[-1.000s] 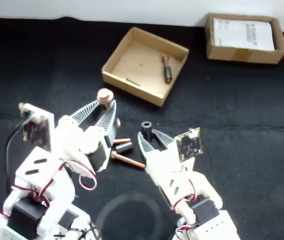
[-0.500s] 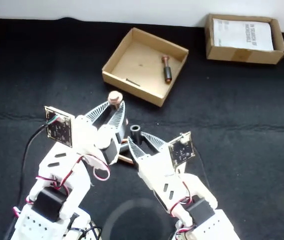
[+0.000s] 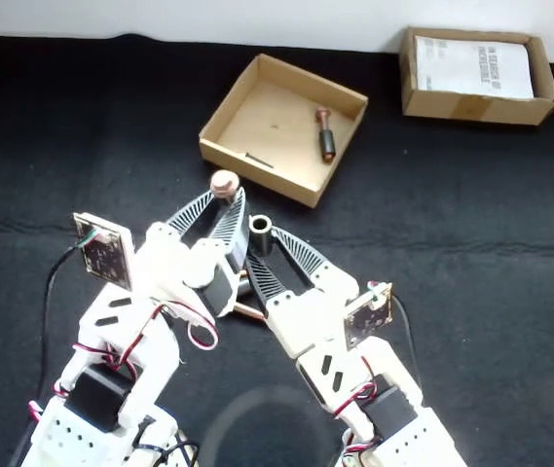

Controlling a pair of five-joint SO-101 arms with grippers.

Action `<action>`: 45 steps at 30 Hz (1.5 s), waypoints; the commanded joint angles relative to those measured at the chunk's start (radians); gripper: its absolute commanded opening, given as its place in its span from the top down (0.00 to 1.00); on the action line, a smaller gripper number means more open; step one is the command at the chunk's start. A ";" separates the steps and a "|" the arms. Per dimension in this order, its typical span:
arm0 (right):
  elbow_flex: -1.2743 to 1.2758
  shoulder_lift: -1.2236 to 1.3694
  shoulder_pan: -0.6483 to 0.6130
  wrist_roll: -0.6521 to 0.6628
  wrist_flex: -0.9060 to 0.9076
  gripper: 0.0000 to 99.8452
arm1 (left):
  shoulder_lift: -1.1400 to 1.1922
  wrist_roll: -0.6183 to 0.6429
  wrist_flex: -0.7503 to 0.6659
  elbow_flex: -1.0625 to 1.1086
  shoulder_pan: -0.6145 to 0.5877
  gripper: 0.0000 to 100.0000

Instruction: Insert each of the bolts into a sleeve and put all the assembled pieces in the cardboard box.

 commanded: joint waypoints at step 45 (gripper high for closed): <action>0.131 -0.004 0.015 0.011 0.012 0.99 | 0.228 -0.210 0.101 -0.358 0.088 0.99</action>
